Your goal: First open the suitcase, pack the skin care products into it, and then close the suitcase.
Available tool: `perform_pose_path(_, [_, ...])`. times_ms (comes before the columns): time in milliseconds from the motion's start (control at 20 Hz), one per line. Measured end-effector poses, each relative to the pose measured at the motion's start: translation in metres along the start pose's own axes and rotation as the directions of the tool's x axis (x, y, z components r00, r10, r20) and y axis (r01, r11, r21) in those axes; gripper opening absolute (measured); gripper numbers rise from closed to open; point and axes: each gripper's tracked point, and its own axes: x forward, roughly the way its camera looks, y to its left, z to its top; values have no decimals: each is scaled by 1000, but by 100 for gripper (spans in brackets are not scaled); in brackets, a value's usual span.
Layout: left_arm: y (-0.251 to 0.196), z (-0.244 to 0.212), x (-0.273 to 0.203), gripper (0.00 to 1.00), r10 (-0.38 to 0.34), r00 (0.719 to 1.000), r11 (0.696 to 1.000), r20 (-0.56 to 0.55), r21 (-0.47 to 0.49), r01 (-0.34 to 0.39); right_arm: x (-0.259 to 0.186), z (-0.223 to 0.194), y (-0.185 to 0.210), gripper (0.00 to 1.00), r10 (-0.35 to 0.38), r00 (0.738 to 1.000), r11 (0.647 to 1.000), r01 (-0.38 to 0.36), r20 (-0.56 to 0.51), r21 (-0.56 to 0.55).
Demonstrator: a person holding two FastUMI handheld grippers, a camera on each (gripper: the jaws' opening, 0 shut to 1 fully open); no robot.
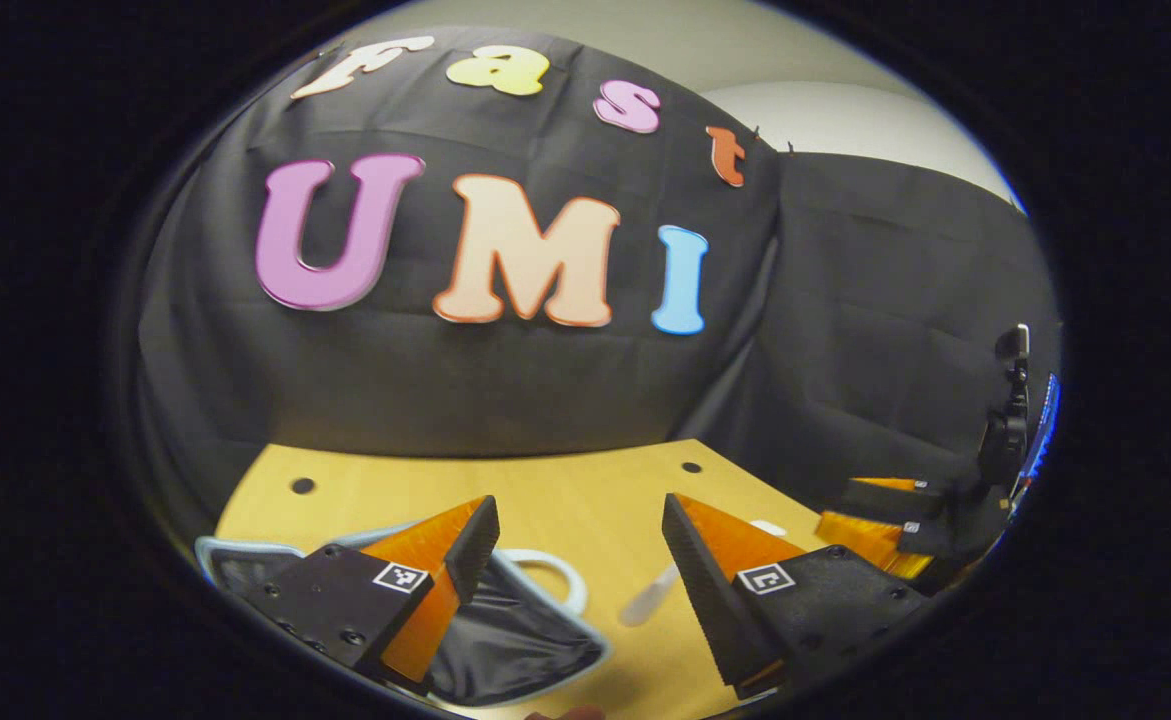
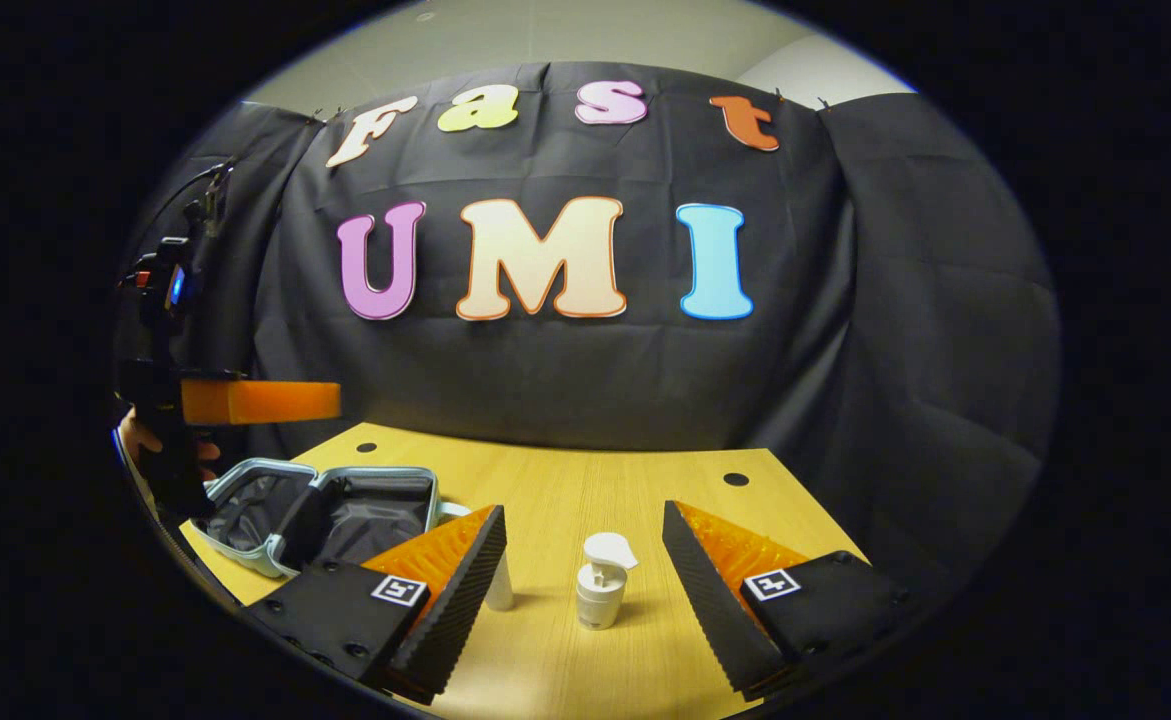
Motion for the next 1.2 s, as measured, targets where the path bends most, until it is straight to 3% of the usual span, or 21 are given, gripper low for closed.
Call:
perform_pose_path(200, [-40, -59, 49, 96, -35, 997, 999, -76, -43, 32, 27, -31, -14, 99, 19, 999, 1000, -19, -26, 10])
perform_pose_path(500, [-40, -142, 88, 93, 46, 979, 993, -197, -94, -66, 50, -79, -29, 99, 36, 995, 999, -35, -89, 7])
perform_pose_path(600, [-36, -160, 96, 78, 77, 972, 989, -222, -107, -103, 54, -87, -33, 99, 38, 994, 999, -37, -100, 8])
perform_pose_path(800, [-30, -186, 109, 64, 119, 958, 980, -261, -125, -156, 64, -106, -32, 99, 72, 990, 997, -69, -123, 25])
perform_pose_path(850, [-29, -189, 111, 53, 124, 958, 979, -260, -126, -161, 68, -111, -31, 99, 82, 988, 996, -79, -130, 30])
perform_pose_path(1000, [-26, -185, 114, 48, 134, 961, 978, -241, -125, -167, 76, -124, -25, 99, 111, 982, 994, -107, -152, 33])
perform_pose_path(1050, [-26, -183, 116, 36, 127, 964, 976, -232, -146, -164, 79, -128, -24, 99, 119, 980, 993, -116, -158, 29])
perform_pose_path(1100, [-29, -182, 112, 33, 119, 962, 971, -246, -175, -164, 82, -134, -23, 99, 127, 978, 992, -124, -166, 28])
perform_pose_path(1200, [-26, -177, 108, 32, 121, 960, 965, -251, -195, -173, 88, -139, -18, 98, 144, 975, 990, -141, -170, 30])
